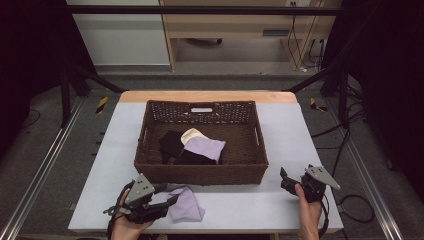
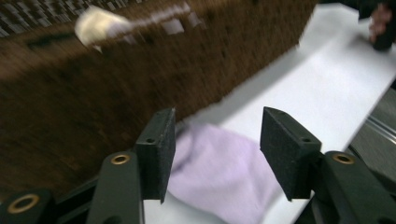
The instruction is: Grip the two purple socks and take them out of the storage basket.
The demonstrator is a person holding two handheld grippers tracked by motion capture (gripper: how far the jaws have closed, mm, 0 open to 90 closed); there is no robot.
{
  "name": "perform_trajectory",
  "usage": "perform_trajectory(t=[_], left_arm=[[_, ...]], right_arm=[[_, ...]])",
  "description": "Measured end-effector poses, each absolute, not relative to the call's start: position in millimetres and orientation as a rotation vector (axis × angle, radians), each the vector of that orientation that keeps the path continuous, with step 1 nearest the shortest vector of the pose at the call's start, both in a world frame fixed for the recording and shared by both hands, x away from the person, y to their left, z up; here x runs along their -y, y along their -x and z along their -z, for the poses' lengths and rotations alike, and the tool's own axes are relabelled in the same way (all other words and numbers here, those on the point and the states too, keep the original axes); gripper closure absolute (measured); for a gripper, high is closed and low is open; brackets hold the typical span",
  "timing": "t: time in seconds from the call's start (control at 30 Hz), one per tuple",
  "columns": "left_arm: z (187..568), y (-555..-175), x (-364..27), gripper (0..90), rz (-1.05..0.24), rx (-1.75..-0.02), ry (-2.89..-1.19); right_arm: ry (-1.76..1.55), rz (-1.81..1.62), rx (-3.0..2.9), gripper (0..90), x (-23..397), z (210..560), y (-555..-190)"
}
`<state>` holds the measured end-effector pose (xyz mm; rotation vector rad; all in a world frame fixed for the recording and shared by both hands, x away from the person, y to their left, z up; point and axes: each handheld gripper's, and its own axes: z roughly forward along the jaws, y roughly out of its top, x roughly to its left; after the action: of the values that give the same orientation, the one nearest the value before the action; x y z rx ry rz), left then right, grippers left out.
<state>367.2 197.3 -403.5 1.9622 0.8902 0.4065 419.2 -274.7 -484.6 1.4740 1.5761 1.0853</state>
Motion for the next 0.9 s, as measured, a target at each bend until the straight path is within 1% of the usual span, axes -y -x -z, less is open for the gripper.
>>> perform_trajectory(t=[0.13, 0.2, 0.43, 0.47, 0.63, 0.77, 0.9], left_arm=[[381, -376, -202, 43.4, -0.454, -0.877, -1.919], [371, -383, -202, 41.5, -0.467, -0.875, -1.912], [347, -415, -188, 40.1, -0.545, -0.871, -1.908], [344, -421, -185, 40.1, -0.536, -0.875, -1.906], [334, -446, -172, 38.9, -0.570, -0.902, -1.914], [329, -467, -163, 41.2, -0.587, -0.938, -1.922], [332, -488, -154, 42.7, -0.600, -0.976, -1.927]], right_arm=[[-1.475, -1.087, -1.577, 3.4, 275, 485, -419], [-1.475, -1.084, -1.576, 3.4, 275, 485, -419], [-1.480, -1.085, -1.581, 3.4, 275, 485, -420], [-1.480, -1.085, -1.583, 3.4, 275, 485, -420], [-1.480, -1.086, -1.584, 3.4, 275, 485, -420], [-1.478, -1.087, -1.587, 3.4, 275, 485, -420], [-1.479, -1.088, -1.587, 3.4, 275, 485, -420]])
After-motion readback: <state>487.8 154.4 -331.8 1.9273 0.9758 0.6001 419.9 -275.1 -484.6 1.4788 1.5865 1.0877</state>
